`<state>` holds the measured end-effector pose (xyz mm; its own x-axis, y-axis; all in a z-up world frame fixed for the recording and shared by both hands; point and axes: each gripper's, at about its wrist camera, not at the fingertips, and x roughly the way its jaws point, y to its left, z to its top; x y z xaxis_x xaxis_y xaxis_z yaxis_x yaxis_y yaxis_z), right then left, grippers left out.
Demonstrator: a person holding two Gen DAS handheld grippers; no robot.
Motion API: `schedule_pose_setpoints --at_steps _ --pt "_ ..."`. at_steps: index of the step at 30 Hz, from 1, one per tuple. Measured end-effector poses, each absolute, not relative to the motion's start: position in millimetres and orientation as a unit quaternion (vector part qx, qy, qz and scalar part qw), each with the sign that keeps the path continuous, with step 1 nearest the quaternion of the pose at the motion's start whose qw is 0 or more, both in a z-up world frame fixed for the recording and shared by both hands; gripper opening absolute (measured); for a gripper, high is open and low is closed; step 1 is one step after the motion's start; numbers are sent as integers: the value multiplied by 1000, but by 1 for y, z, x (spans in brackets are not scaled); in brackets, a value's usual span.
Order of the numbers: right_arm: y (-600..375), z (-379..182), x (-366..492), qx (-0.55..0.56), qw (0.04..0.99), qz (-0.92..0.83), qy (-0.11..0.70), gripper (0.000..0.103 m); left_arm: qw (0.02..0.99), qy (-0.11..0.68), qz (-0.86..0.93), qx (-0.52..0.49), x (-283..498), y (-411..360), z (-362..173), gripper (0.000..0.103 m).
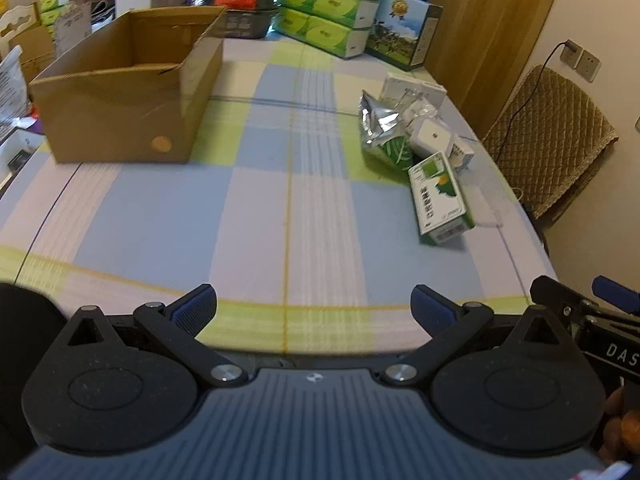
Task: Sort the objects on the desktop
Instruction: 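Move both tools toward the cluster of items on the table, then grasp the medicine box with the left while the right grasps the clear container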
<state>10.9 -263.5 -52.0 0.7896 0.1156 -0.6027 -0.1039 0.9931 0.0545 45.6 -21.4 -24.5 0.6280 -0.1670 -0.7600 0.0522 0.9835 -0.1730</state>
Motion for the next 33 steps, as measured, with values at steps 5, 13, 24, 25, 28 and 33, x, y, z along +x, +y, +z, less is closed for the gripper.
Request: schedule_pose_setpoints --at_steps 5,13,24,25,28,33 --pt "-277 -41 28 -9 954 49 295 101 898 424 -81 -84 68 -30 -20 102" --pt "-309 -42 70 14 946 48 320 101 899 419 -102 -77 105 -54 -22 101" --pt "-324 -71 133 -9 921 70 382 101 881 446 -141 -69 152 -87 -41 100" --pt "-324 -73 138 -11 920 73 386 101 879 449 -144 -67 157 -92 -43 99" --pt "-330 -78 154 -21 915 78 394 101 874 456 -155 -61 171 -104 -50 97" --pt "-343 -87 175 -8 908 74 413 101 861 473 -179 -55 192 -124 -63 91"
